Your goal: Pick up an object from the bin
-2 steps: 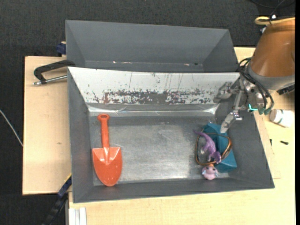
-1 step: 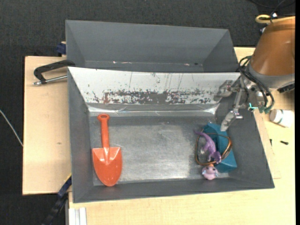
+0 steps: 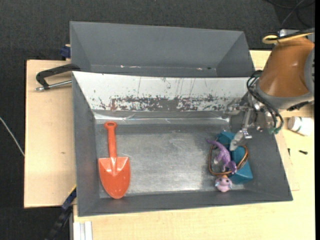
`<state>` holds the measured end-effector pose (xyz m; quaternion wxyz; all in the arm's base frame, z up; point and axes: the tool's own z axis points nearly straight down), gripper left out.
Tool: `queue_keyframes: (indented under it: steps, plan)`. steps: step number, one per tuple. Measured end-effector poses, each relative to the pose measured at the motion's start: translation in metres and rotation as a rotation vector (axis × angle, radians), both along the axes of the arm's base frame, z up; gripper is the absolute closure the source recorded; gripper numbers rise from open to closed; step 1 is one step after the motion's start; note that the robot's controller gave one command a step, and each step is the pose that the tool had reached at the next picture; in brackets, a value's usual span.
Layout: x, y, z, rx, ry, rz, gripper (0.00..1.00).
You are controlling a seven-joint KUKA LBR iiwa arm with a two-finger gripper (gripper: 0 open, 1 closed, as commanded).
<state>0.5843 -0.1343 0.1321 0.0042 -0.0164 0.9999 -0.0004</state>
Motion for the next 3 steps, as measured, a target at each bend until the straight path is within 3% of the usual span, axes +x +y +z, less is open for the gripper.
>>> queue_keyframes:
  steps: [1, 2, 3]
  plan:
    - [-0.005, -0.004, -0.034, 0.009, 0.007, 0.022, 0.00]
    - [-0.015, 0.011, -0.057, 0.006, -0.005, 0.201, 1.00]
    - [-0.015, 0.011, -0.057, 0.006, -0.005, 0.202, 1.00]
